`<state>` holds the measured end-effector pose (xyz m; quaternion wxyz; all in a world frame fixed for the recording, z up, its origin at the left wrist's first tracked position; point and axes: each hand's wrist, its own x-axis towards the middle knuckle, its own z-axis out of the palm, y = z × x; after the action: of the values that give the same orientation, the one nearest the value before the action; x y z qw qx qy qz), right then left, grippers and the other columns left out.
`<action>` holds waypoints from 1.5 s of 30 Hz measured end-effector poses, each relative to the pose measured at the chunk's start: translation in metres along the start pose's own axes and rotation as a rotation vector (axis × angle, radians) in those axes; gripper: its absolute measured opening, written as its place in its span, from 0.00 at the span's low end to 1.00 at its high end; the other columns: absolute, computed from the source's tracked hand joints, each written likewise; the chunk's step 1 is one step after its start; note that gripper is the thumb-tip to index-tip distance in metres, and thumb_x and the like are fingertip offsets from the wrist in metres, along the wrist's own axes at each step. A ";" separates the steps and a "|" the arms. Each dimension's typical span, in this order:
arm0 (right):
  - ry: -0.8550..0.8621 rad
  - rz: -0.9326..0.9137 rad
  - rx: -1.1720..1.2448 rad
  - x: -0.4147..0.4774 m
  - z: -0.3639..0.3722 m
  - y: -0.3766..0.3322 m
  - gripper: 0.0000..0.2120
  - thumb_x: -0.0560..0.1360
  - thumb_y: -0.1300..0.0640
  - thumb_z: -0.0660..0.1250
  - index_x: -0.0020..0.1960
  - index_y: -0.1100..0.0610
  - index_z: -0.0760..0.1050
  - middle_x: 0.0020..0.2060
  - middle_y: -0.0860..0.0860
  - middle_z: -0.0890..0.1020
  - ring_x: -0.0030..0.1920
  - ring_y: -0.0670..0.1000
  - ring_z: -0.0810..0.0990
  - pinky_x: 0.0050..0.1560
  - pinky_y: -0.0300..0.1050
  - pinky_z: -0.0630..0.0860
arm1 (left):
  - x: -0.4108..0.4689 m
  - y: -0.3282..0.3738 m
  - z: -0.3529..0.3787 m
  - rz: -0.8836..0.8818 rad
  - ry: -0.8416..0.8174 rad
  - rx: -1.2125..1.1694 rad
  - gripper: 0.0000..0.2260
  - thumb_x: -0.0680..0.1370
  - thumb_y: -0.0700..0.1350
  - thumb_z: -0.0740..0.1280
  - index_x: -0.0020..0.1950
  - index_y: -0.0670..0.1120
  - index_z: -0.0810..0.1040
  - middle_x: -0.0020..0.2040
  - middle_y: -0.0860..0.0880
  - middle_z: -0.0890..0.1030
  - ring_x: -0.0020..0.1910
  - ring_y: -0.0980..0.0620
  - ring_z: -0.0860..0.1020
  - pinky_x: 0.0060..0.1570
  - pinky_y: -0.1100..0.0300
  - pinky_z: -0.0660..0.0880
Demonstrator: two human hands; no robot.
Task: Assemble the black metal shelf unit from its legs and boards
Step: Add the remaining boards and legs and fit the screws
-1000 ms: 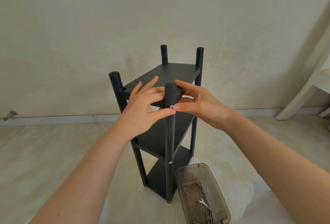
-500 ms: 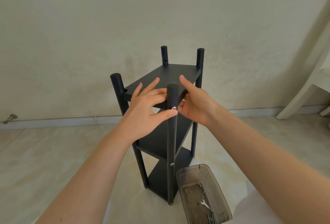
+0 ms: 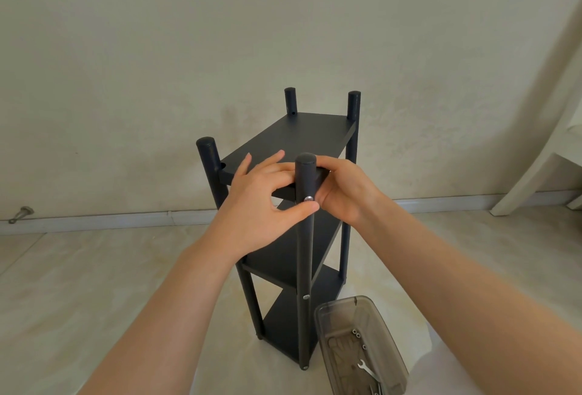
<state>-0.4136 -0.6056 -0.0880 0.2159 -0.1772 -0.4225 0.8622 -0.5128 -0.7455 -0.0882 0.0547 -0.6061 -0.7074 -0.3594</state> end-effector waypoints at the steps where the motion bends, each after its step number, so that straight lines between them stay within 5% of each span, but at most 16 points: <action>1: -0.001 -0.002 0.002 0.000 0.000 0.000 0.17 0.81 0.62 0.60 0.67 0.69 0.71 0.55 0.62 0.80 0.53 0.58 0.82 0.55 0.54 0.81 | 0.001 0.000 0.000 -0.003 0.001 -0.003 0.15 0.76 0.54 0.72 0.63 0.56 0.81 0.67 0.61 0.78 0.78 0.59 0.60 0.79 0.49 0.41; 3: -0.006 -0.008 0.001 0.000 0.000 0.001 0.17 0.81 0.62 0.60 0.66 0.69 0.72 0.53 0.62 0.81 0.52 0.58 0.83 0.51 0.52 0.82 | 0.001 0.000 0.000 -0.005 0.005 -0.004 0.15 0.76 0.54 0.72 0.62 0.56 0.81 0.66 0.60 0.78 0.77 0.59 0.61 0.79 0.49 0.41; 8: -0.019 -0.006 -0.015 0.000 -0.001 0.000 0.19 0.81 0.61 0.59 0.70 0.69 0.68 0.65 0.66 0.76 0.64 0.63 0.78 0.60 0.57 0.78 | 0.002 0.001 -0.001 -0.007 0.000 0.017 0.16 0.76 0.55 0.71 0.63 0.54 0.82 0.67 0.59 0.78 0.77 0.59 0.61 0.79 0.49 0.40; 30: -0.019 -0.020 -0.117 0.004 0.002 -0.003 0.13 0.81 0.62 0.59 0.60 0.67 0.76 0.55 0.62 0.83 0.59 0.60 0.82 0.58 0.57 0.79 | 0.001 -0.002 -0.007 0.023 -0.034 0.019 0.19 0.77 0.57 0.70 0.67 0.58 0.79 0.68 0.61 0.77 0.75 0.62 0.64 0.79 0.56 0.42; 37: 0.003 -0.004 -0.139 0.002 0.000 -0.001 0.19 0.81 0.60 0.60 0.69 0.67 0.70 0.58 0.62 0.79 0.66 0.62 0.76 0.66 0.62 0.72 | -0.003 0.003 -0.004 0.055 0.017 0.062 0.17 0.77 0.56 0.71 0.65 0.56 0.81 0.67 0.58 0.79 0.72 0.67 0.61 0.66 0.81 0.38; 40: -0.012 0.009 -0.123 0.001 -0.001 0.000 0.17 0.81 0.60 0.60 0.67 0.66 0.71 0.55 0.61 0.78 0.63 0.61 0.78 0.68 0.62 0.71 | -0.003 0.005 -0.005 0.015 0.023 0.084 0.17 0.76 0.57 0.71 0.64 0.57 0.82 0.66 0.58 0.80 0.72 0.60 0.70 0.76 0.63 0.57; 42: -0.021 0.017 -0.112 -0.001 -0.001 0.000 0.16 0.81 0.59 0.61 0.66 0.64 0.72 0.55 0.60 0.78 0.59 0.60 0.79 0.68 0.63 0.70 | -0.005 0.006 -0.006 -0.014 0.025 0.089 0.16 0.76 0.58 0.71 0.63 0.59 0.82 0.65 0.57 0.80 0.71 0.57 0.73 0.70 0.50 0.71; 45: -0.006 0.013 -0.104 -0.003 0.000 0.000 0.18 0.80 0.57 0.62 0.68 0.63 0.71 0.55 0.60 0.78 0.57 0.59 0.80 0.67 0.61 0.72 | -0.005 0.009 -0.007 -0.022 0.044 0.086 0.15 0.75 0.57 0.72 0.61 0.59 0.83 0.65 0.56 0.81 0.70 0.56 0.74 0.64 0.49 0.76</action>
<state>-0.4112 -0.6073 -0.0879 0.1998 -0.1883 -0.4663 0.8410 -0.5062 -0.7536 -0.0820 0.0926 -0.5874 -0.7274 -0.3425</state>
